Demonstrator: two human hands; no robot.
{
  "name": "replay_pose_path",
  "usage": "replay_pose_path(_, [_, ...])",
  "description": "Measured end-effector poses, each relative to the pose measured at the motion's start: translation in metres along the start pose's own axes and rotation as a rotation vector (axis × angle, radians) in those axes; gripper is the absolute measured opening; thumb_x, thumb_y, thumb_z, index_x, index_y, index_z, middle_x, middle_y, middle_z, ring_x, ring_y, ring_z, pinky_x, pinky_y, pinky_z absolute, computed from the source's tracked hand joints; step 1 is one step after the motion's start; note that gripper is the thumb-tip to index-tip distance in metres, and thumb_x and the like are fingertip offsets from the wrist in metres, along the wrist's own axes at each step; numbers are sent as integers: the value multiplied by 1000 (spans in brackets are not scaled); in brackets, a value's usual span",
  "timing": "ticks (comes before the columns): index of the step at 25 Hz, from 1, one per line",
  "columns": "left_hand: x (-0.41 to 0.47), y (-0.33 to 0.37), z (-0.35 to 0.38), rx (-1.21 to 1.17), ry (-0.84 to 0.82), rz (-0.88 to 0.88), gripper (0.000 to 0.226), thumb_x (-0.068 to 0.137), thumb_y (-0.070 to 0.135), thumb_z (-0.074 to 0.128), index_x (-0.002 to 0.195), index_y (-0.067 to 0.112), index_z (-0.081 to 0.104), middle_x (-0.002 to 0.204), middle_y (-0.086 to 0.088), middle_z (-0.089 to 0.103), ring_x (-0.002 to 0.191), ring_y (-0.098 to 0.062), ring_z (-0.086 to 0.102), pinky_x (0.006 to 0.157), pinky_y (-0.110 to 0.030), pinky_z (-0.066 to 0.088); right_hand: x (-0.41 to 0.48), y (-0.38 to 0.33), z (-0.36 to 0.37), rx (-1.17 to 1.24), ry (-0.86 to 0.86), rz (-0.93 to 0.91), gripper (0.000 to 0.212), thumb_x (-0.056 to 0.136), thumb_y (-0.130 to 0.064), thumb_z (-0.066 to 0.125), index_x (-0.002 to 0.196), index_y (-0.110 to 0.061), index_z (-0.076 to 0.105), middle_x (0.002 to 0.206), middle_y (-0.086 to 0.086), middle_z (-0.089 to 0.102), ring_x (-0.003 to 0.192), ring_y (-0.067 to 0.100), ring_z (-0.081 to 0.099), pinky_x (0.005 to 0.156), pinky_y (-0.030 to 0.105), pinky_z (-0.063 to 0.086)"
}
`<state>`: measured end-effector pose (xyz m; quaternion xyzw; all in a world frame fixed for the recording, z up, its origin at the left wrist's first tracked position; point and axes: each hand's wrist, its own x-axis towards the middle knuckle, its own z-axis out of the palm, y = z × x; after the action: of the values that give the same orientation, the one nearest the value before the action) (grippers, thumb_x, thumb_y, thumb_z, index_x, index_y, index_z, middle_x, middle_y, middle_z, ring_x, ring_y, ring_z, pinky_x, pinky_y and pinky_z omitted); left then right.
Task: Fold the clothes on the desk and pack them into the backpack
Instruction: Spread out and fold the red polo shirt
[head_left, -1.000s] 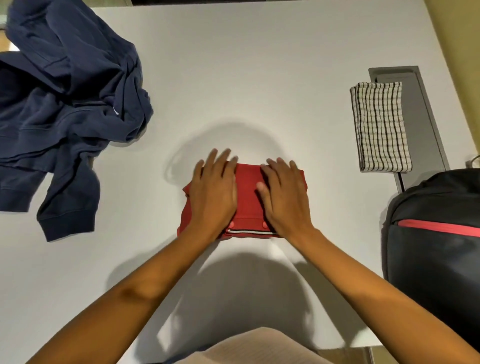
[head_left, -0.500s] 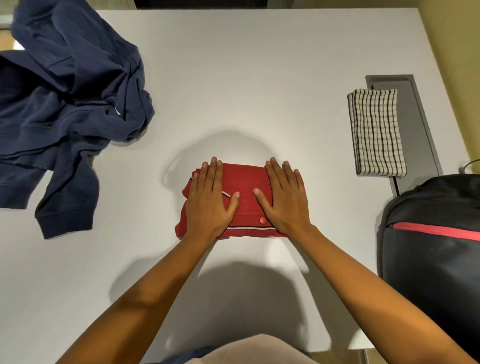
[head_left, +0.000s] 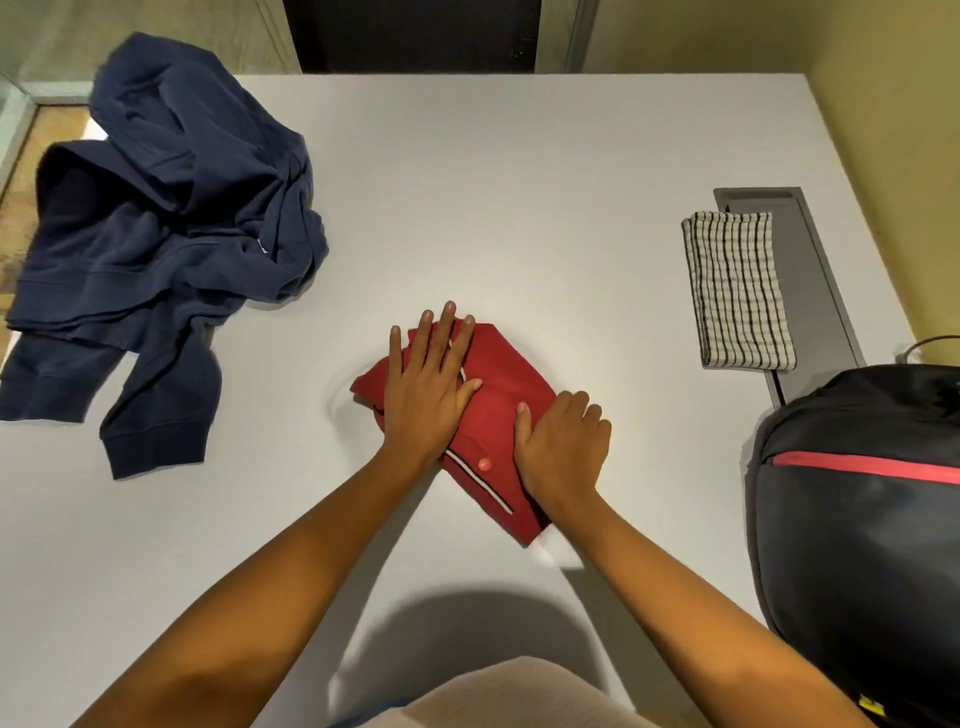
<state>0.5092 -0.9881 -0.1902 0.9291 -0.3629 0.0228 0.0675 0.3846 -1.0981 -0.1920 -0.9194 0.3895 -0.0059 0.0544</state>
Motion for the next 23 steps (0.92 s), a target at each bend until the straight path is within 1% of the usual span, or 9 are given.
replay_pose_path(3, [-13, 31, -4, -103, 36, -95, 69, 96, 34, 45, 155, 19, 13, 162, -6, 12, 148, -24, 14, 120, -51, 8, -13, 2, -3, 49, -92, 53, 45, 97, -43, 42, 89, -2, 58, 84, 15, 59, 69, 34, 57, 60, 37, 39])
replay_pose_path(6, [-32, 53, 5, -124, 31, -134, 65, 96, 38, 38, 154, 13, 20, 161, -7, 13, 149, -25, 11, 119, -54, 9, 10, 20, -5, 94, 58, 49, 37, 94, -35, 48, 94, 1, 59, 90, 19, 59, 74, 36, 56, 62, 40, 44])
replay_pose_path(7, [-35, 55, 9, -116, 23, -140, 65, 96, 40, 37, 153, 12, 22, 161, -7, 14, 149, -25, 11, 119, -54, 9, 24, 29, -6, 127, 99, 41, 36, 94, -32, 49, 100, 1, 60, 98, 20, 59, 83, 38, 57, 68, 43, 46])
replay_pose_path(9, [-34, 54, 14, -116, 9, -150, 66, 96, 42, 37, 153, 11, 24, 161, -6, 15, 149, -24, 11, 119, -53, 8, 59, 52, -7, 193, 144, 21, 40, 94, -26, 50, 122, 3, 54, 123, 24, 54, 114, 41, 51, 93, 47, 43])
replay_pose_path(10, [-31, 52, 15, -120, 1, -141, 67, 95, 43, 37, 153, 11, 23, 161, -5, 16, 149, -23, 10, 120, -52, 7, 78, 65, -8, 196, 122, 4, 47, 94, -25, 51, 133, 3, 47, 137, 26, 45, 129, 42, 40, 108, 48, 33])
replay_pose_path(12, [-26, 46, 18, -128, -19, -106, 69, 94, 44, 39, 153, 13, 21, 162, -3, 14, 150, -21, 6, 120, -51, 6, 117, 95, -6, 122, 54, 8, 62, 97, -30, 47, 147, 1, 29, 155, 26, 22, 145, 41, 16, 119, 46, 10])
replay_pose_path(15, [-20, 35, 21, -129, -45, -31, 71, 95, 48, 38, 154, 16, 18, 162, -1, 12, 150, -19, 3, 120, -51, 5, 151, 137, 5, 143, -26, 126, 70, 97, -45, 34, 152, -3, 20, 160, 23, 5, 147, 42, 3, 118, 51, 3])
replay_pose_path(19, [-9, 20, 21, -109, -57, 79, 70, 96, 51, 36, 154, 16, 19, 162, -1, 13, 150, -20, 5, 120, -52, 4, 138, 155, 15, 134, 31, 57, 68, 94, -45, 23, 146, -4, 37, 155, 25, 25, 142, 46, 21, 116, 56, 17])
replay_pose_path(23, [-8, 17, 21, -107, -58, 93, 70, 96, 51, 36, 154, 16, 20, 161, 0, 14, 150, -19, 6, 120, -51, 2, 88, 128, 16, 225, 35, 46, 64, 96, -45, 23, 147, -10, 38, 156, 18, 28, 143, 40, 23, 116, 54, 19])
